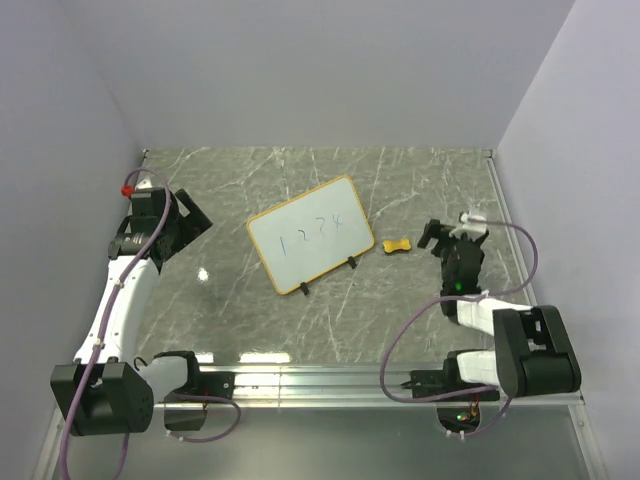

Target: Erase the whiteboard

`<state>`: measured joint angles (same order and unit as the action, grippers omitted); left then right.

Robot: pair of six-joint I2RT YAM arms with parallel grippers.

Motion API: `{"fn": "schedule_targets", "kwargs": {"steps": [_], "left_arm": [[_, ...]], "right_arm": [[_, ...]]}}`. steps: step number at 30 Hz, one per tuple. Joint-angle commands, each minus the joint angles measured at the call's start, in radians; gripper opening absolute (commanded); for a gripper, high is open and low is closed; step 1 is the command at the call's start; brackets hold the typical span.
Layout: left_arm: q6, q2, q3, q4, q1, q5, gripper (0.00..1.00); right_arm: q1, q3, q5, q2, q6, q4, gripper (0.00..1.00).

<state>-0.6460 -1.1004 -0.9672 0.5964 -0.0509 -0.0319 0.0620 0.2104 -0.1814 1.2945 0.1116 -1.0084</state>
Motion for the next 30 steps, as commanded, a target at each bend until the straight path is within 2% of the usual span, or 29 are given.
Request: {"fn": "schedule_targets", "kwargs": {"steps": [1,2,4,5,6,9,10,11,12,13,14,15,16,17,18,20,22,30], "left_arm": [[0.005,0.017,-0.018,0.006,0.000,0.049,0.99],[0.002,0.022,-0.016,0.002,0.008,0.050,1.00],[-0.001,0.020,-0.010,-0.007,0.010,0.037,1.00],[0.003,0.017,-0.008,-0.010,0.013,0.035,0.99],[0.003,0.017,-0.011,-0.012,0.013,0.035,1.00],[-0.001,0.022,-0.016,-0.013,0.025,0.033,0.99],[-0.003,0.023,-0.015,-0.018,0.028,0.035,0.99],[-0.003,0.025,-0.015,-0.021,0.032,0.035,0.99],[-0.003,0.028,-0.013,-0.023,0.036,0.039,1.00],[-0.003,0.028,-0.015,-0.027,0.037,0.038,1.00],[0.003,0.034,-0.013,-0.029,0.039,0.041,0.99],[0.006,0.037,-0.015,-0.029,0.040,0.043,0.99],[0.006,0.045,-0.016,-0.029,0.046,0.043,0.99],[0.006,0.051,-0.010,-0.030,0.045,0.035,0.99],[-0.004,0.054,-0.010,-0.024,0.046,0.033,1.00],[-0.006,0.074,0.002,-0.027,0.046,0.035,1.00],[-0.004,0.085,0.013,-0.029,0.069,0.035,0.99],[0.029,0.120,0.012,-0.020,0.097,0.035,1.00]], "right_arm": [[0.035,0.276,-0.105,-0.084,0.041,0.491,1.00],[0.033,0.478,-0.101,-0.068,0.090,0.655,1.00],[0.041,0.631,-0.014,-0.025,0.146,0.953,1.00],[0.044,0.691,0.100,-0.018,0.166,1.012,1.00],[0.064,0.801,0.134,-0.011,0.210,1.138,1.00],[0.102,0.912,0.137,-0.018,0.296,1.240,1.00],[0.096,0.908,0.126,-0.024,0.395,1.252,1.00],[0.055,0.903,0.166,-0.018,0.566,1.321,1.00],[-0.006,0.890,0.389,-0.002,0.685,1.320,0.97],[-0.110,0.879,0.583,0.067,0.680,1.283,0.90],[-0.110,0.971,0.646,0.112,0.663,1.345,0.91],[-0.082,1.053,0.508,0.153,0.551,1.575,0.91],[0.023,1.128,0.399,0.222,0.484,1.661,0.93],[0.068,1.250,0.234,0.298,0.379,1.805,0.94],[0.115,1.306,0.145,0.299,0.350,1.871,0.95],[0.194,1.427,0.050,0.431,0.332,1.996,0.95],[0.206,1.451,0.046,0.517,0.365,2.087,0.94],[0.210,1.305,0.077,0.534,0.557,2.062,0.93]]}}
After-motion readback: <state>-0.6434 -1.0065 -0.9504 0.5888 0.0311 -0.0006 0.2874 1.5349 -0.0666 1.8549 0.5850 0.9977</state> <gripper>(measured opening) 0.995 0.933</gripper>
